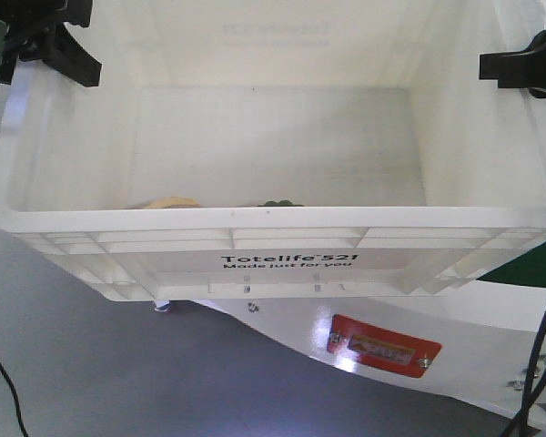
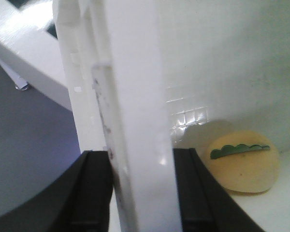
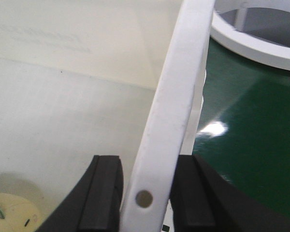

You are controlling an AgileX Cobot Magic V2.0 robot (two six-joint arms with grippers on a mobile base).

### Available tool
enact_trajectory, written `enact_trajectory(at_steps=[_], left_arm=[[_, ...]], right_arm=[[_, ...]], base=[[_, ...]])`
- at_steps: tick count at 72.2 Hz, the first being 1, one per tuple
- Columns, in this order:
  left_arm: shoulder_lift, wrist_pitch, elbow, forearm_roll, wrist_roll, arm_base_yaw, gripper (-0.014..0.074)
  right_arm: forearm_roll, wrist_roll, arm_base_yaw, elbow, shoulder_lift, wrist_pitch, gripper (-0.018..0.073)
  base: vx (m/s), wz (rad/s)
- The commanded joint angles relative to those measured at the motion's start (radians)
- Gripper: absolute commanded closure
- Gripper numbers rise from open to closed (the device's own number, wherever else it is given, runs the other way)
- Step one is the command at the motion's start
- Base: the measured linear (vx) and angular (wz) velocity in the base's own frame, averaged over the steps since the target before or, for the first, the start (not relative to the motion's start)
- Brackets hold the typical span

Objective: Place moving items into box and shelve

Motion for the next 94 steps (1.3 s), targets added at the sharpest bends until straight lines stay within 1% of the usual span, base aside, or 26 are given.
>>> enact_trajectory(at_steps=[1, 43, 94], left_arm=[[-0.051, -0.094, -0.048, -0.108, 0.014, -0.01, 0.0596], [-0.051, -0.092, -0.048, -0.102, 0.014, -0.01, 0.0596], [-0.051, -0.093, -0.048, -0.1, 0.014, -0.01, 0.0596]], right_arm=[[0.085, -0.039, 0.002, -0.041, -0.03, -0.086, 0.0568], [0.085, -0.039, 0.002, -0.041, -0.03, -0.074, 0.0568], [0.086, -0.039, 0.001, -0.041, -0.03, -0.066, 0.0568]], base=[[-0.23, 0.49], [-0.25, 0.61], [-0.21, 0.82]])
